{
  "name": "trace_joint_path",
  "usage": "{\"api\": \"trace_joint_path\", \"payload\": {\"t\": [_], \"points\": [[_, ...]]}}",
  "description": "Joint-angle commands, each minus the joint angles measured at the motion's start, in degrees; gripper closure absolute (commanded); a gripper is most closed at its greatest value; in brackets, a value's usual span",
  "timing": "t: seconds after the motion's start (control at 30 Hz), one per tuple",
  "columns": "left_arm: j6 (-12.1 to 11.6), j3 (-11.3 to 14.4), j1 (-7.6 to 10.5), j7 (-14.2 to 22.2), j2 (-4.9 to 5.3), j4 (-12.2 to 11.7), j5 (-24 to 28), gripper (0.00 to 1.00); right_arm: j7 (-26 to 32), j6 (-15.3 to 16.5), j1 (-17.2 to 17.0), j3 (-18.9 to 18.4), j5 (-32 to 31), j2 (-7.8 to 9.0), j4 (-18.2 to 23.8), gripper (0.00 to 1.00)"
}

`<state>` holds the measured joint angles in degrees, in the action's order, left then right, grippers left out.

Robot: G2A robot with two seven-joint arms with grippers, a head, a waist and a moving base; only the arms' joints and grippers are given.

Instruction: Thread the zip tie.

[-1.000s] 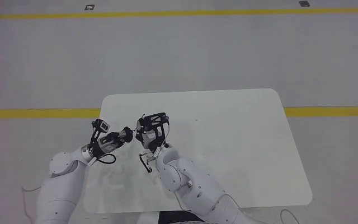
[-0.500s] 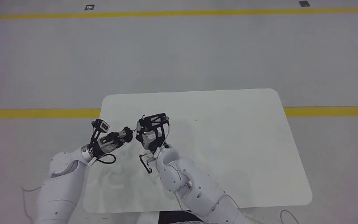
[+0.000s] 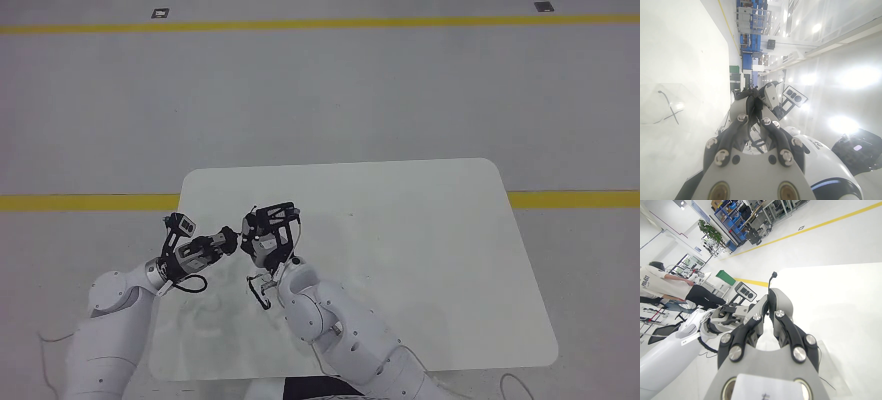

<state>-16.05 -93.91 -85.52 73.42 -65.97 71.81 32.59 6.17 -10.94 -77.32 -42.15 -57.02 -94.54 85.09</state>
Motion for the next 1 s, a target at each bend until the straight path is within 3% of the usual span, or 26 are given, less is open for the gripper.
{"api": "trace_joint_path", "payload": {"t": [0.0, 0.43, 0.97], "points": [[0.0, 0.0, 0.00, 0.0, 0.00, 0.0, 0.0, 1.00, 0.4, 0.2, 0.0, 0.0, 0.1, -0.03, -0.2, 1.00], [0.0, 0.0, 0.00, 0.0, 0.00, 0.0, 0.0, 1.00, 0.8, 0.3, 0.6, 0.0, 1.7, -0.46, -2.0, 1.00], [0.0, 0.0, 0.00, 0.0, 0.00, 0.0, 0.0, 1.00, 1.2, 0.2, -0.6, -0.8, 0.3, -0.15, -0.2, 1.00]]}}
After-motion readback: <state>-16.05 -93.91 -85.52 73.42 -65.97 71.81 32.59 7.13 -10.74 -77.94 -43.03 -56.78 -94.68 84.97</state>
